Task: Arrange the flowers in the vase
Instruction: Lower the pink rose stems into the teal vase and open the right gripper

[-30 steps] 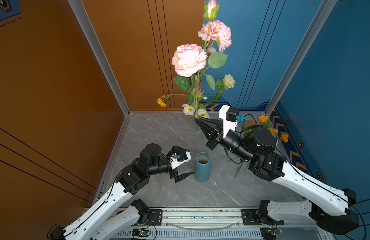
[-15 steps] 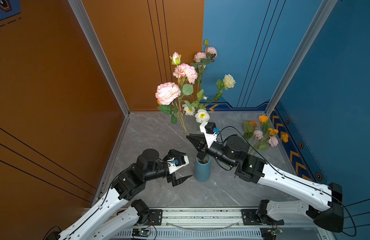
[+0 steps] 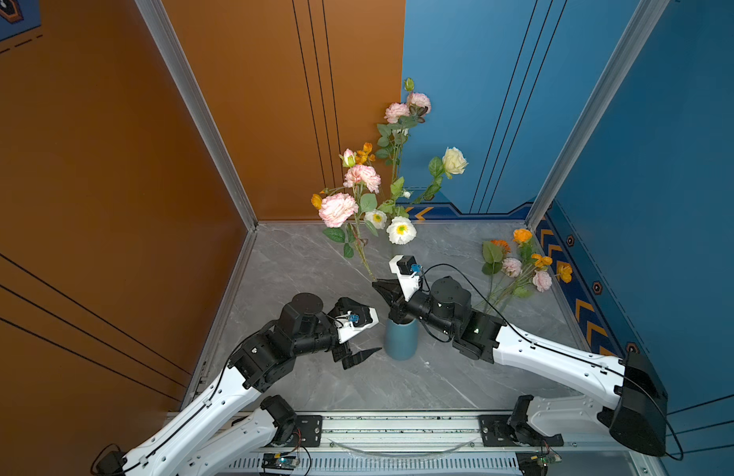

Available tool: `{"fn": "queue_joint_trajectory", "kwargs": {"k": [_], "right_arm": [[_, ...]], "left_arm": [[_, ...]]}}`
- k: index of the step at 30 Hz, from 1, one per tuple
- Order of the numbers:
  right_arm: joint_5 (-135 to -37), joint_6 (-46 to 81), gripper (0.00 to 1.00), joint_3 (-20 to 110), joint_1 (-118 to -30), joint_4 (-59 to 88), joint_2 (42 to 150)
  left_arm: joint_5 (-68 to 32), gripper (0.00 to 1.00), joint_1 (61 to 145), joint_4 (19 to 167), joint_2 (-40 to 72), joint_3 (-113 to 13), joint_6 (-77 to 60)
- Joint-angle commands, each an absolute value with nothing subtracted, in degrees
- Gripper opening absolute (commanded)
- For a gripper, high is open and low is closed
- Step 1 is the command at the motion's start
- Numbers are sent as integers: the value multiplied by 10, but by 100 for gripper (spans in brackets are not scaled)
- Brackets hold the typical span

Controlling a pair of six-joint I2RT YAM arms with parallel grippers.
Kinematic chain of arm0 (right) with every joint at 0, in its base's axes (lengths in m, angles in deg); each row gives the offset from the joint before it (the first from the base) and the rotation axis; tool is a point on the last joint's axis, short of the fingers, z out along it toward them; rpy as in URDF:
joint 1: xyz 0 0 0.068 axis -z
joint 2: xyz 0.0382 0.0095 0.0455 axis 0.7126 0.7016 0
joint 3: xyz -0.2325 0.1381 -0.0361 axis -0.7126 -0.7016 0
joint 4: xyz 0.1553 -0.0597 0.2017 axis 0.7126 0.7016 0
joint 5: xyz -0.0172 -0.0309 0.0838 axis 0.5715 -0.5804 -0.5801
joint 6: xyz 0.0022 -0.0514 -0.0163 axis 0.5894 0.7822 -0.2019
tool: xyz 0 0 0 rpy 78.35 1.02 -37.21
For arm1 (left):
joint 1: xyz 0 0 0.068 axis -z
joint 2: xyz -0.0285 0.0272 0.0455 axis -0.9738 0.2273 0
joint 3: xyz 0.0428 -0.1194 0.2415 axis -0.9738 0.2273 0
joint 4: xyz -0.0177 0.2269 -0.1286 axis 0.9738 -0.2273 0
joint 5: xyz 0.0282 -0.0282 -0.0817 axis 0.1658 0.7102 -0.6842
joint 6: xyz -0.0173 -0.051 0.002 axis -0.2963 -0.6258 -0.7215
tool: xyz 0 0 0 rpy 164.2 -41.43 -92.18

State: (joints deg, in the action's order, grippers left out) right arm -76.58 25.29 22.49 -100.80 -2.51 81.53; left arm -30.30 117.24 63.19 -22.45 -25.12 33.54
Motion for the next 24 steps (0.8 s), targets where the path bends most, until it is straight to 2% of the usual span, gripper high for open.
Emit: {"fn": "queue_joint_trajectory", "kwargs": {"k": [1, 4, 11, 18, 24], "right_arm": [[-778, 233, 8, 211, -1003, -41, 808], [-778, 233, 15, 211, -1000, -33, 806], [-778, 232, 19, 201, -998, -31, 786], [-762, 236, 30, 186, -998, -13, 744], [-699, 235, 49, 176, -995, 63, 669]], "left_arm": [[-319, 98, 1165, 622, -225, -244, 338], [-320, 98, 1165, 622, -224, -244, 337], [-319, 98, 1165, 622, -221, -244, 337], [-329, 98, 1164, 622, -221, -246, 336], [-350, 98, 1200, 633, -209, -259, 326]]}}
